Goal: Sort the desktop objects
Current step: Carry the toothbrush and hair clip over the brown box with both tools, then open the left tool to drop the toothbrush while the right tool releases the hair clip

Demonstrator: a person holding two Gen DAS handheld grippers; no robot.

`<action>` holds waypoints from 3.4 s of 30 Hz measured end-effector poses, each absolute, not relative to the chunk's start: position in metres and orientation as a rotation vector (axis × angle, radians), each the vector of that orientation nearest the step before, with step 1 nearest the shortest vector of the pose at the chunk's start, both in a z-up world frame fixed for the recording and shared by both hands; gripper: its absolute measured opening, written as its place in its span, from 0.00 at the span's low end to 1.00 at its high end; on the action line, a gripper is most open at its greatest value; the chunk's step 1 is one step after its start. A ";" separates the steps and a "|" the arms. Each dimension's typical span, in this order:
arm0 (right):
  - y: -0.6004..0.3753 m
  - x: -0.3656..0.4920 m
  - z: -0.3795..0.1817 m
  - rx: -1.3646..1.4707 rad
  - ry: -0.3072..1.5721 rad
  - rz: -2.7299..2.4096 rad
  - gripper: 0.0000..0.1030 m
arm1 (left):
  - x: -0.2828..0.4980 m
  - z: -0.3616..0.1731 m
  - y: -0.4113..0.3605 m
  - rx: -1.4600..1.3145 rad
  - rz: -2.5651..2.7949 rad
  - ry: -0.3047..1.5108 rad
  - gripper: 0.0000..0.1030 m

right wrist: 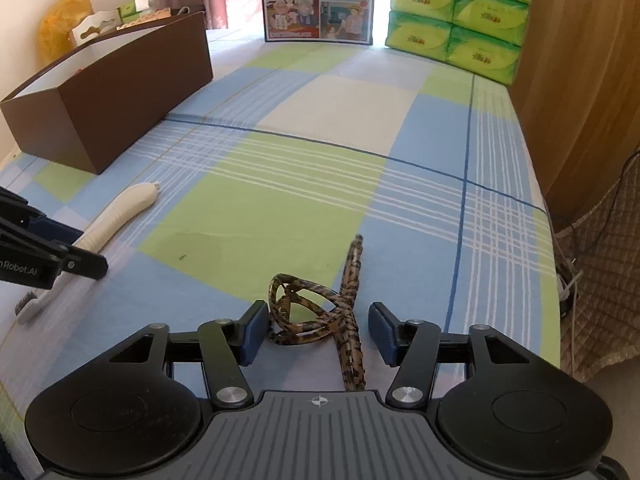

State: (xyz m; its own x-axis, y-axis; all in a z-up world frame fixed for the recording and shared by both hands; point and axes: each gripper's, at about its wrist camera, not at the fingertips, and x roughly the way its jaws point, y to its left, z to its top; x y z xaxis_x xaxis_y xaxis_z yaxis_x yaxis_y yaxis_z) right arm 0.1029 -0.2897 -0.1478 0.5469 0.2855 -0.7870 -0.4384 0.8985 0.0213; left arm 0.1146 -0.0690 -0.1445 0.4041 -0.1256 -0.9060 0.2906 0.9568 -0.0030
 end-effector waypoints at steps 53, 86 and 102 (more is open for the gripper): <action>-0.070 0.122 -0.020 -0.140 0.689 0.912 0.37 | 0.122 0.007 0.151 -0.147 -0.055 0.785 0.16; 0.061 0.284 -0.075 -0.135 0.857 0.697 0.37 | 0.347 -0.067 0.253 -0.106 -0.060 1.005 0.16; 0.065 0.294 -0.086 -0.143 0.891 0.655 0.37 | 0.355 -0.076 0.254 -0.072 -0.074 1.027 0.28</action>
